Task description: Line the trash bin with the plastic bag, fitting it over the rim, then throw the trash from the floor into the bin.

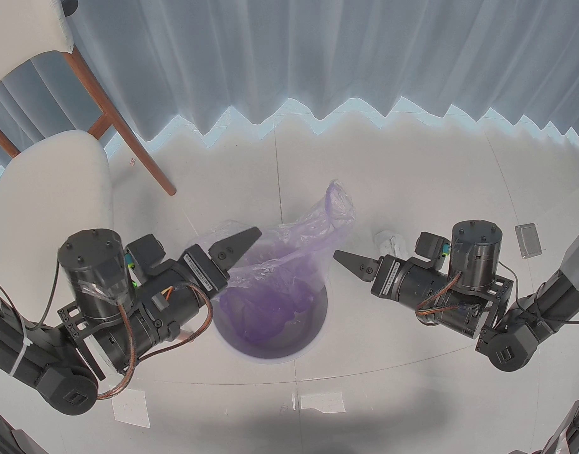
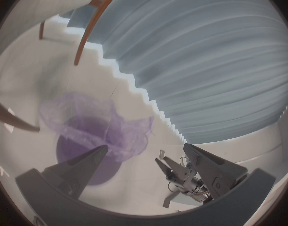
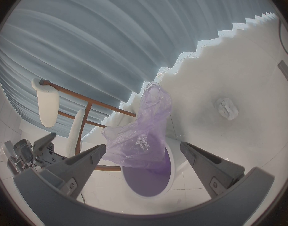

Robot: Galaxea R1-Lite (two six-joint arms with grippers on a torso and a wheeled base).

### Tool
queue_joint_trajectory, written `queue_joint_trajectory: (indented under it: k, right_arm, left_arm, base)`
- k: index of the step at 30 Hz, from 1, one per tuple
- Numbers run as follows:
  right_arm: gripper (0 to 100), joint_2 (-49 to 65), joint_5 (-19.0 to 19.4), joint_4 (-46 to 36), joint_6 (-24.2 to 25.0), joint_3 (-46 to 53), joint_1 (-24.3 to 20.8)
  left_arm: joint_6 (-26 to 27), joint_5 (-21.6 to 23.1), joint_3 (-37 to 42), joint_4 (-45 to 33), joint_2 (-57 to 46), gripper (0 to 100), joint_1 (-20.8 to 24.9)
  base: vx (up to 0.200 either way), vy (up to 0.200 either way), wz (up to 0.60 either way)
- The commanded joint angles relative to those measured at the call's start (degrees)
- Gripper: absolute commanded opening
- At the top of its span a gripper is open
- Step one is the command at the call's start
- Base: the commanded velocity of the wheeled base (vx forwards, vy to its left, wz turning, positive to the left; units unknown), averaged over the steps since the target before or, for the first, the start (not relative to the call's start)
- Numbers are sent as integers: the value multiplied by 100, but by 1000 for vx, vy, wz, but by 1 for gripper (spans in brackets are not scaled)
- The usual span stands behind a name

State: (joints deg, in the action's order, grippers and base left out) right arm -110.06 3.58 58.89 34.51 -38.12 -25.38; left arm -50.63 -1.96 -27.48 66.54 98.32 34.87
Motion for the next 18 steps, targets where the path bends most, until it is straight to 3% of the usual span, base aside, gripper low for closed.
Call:
queue_joint_trajectory:
  k: [1,10,18]
  right_arm:
    - [100,-95,-7,17,-15,-2,-2]
    - [100,-183,-7,26,-41,-2,-11]
    - [100,-200,-7,26,-41,-11,-2]
  left_arm:
    - [-378,223,-161,-449,3,100,-85]
    - [-659,425,-179,-633,47,100,-366]
    - [-1494,1778,190,-642,-67,100,-938]
  base:
    - [0,0,0]
    - [0,0,0]
    - [0,0,0]
